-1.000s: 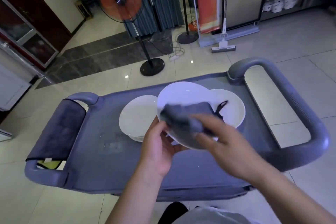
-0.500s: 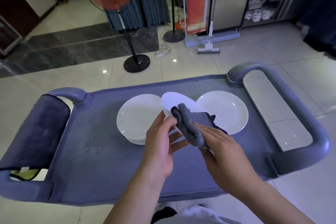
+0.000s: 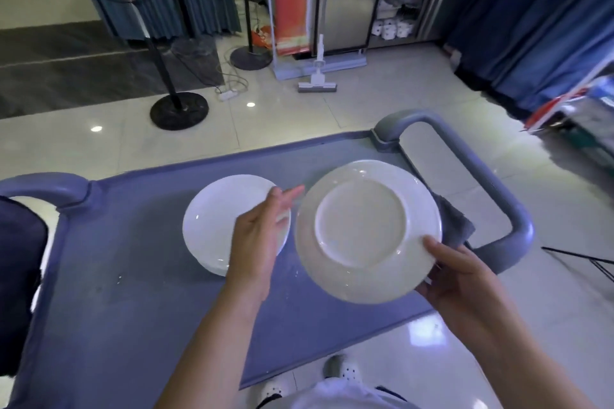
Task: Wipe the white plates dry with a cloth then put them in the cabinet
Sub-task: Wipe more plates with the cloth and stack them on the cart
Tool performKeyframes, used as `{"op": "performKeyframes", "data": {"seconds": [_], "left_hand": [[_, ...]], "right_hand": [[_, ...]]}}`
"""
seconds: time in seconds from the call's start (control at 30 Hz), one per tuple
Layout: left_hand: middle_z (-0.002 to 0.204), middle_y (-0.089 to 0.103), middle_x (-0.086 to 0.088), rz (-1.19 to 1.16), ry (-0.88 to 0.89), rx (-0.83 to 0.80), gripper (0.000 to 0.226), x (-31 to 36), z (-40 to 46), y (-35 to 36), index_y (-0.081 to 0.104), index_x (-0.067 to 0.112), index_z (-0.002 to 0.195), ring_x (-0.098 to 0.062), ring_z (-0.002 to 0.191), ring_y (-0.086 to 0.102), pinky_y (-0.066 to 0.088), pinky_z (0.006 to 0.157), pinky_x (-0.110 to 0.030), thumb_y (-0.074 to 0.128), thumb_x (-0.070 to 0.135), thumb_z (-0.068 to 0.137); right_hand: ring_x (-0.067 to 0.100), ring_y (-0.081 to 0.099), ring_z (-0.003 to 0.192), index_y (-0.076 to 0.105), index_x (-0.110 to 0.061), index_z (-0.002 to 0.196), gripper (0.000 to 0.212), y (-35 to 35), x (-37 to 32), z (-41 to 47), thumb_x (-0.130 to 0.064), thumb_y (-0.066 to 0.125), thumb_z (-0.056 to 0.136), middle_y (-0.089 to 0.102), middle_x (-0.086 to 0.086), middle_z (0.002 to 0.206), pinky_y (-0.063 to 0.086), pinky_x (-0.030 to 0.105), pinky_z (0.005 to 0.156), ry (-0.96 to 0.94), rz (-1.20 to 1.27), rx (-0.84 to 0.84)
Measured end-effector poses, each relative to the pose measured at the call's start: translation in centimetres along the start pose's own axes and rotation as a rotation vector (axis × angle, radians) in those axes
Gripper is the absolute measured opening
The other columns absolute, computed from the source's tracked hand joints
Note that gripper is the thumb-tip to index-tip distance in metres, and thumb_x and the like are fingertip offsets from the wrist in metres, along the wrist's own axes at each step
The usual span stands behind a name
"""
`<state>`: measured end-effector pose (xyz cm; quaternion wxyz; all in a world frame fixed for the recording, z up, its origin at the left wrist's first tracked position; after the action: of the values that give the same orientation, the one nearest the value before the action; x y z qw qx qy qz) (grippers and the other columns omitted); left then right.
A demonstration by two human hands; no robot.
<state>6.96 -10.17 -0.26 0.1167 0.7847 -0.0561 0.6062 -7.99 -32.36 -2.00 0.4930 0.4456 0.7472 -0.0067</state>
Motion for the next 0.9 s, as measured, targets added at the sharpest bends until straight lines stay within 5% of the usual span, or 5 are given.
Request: {"op": "performKeyframes", "data": {"seconds": [0.07, 0.23, 0.43, 0.73, 0.9], "left_hand": [[0.124, 0.071, 0.021, 0.012, 0.016, -0.007, 0.029, -0.7, 0.3, -1.3, 0.073, 0.035, 0.123, 0.002, 0.123, 0.06, 0.042, 0.116, -0.036, 0.06, 0.045, 0.1], [0.143, 0.06, -0.001, -0.187, -0.099, -0.603, 0.053, -2.2, -1.6, 2.1, 0.052, 0.027, 0.148, -0.015, 0.128, 0.055, 0.044, 0.105, -0.03, 0.058, 0.024, 0.096], [0.133, 0.066, 0.001, -0.412, -0.19, -0.719, 0.057, -2.7, -4.1, 2.2, 0.061, 0.041, 0.136, -0.019, 0.12, 0.063, 0.059, 0.085, -0.04, 0.058, 0.007, 0.091], [0.134, 0.067, 0.002, -0.393, -0.021, -0.629, 0.068, -2.0, -5.2, -2.1, 0.06, 0.047, 0.133, -0.018, 0.124, 0.063, 0.057, 0.089, -0.033, 0.065, -0.001, 0.084], [0.139, 0.063, 0.013, -0.191, 0.109, -0.692, 0.071, -1.2, -6.6, -3.5, 0.052, 0.042, 0.14, -0.009, 0.133, 0.056, 0.048, 0.102, -0.024, 0.064, -0.008, 0.091]], "right_hand": [[0.016, 0.064, 0.075, 0.076, -0.014, 0.084, 0.04, -1.0, 0.4, -1.0, -0.017, 0.092, 0.047, 0.07, 0.004, 0.087, 0.059, 0.026, 0.063, 0.027, 0.101, -0.013], [0.008, 0.065, 0.071, 0.079, -0.019, 0.075, 0.064, -1.8, 1.7, -2.3, -0.018, 0.105, 0.018, 0.072, -0.008, 0.083, 0.056, 0.021, 0.067, 0.024, 0.262, 0.039], [0.015, 0.05, 0.071, 0.078, -0.017, 0.075, 0.005, -0.6, 4.5, -3.7, -0.022, 0.077, 0.073, 0.061, -0.004, 0.074, 0.041, 0.032, 0.078, 0.049, 0.157, 0.145], [0.025, 0.068, 0.107, 0.063, -0.023, 0.121, 0.026, -1.6, 5.4, -5.6, -0.036, 0.06, 0.099, 0.073, 0.002, 0.114, 0.057, 0.049, 0.081, -0.084, -0.211, 0.421], [0.032, 0.07, 0.091, 0.063, -0.017, 0.118, 0.03, 1.3, 6.0, -5.5, -0.041, 0.056, 0.1, 0.07, 0.012, 0.107, 0.059, 0.049, 0.076, 0.022, -0.351, 0.344]]}}
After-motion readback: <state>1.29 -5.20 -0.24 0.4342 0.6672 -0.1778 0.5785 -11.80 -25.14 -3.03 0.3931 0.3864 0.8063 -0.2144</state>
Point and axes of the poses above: each hand's wrist, its own z-axis towards the middle knuckle, its own y-axis out of the palm, x = y × z, the point moved 8 cm from there along z, towards the middle knuckle
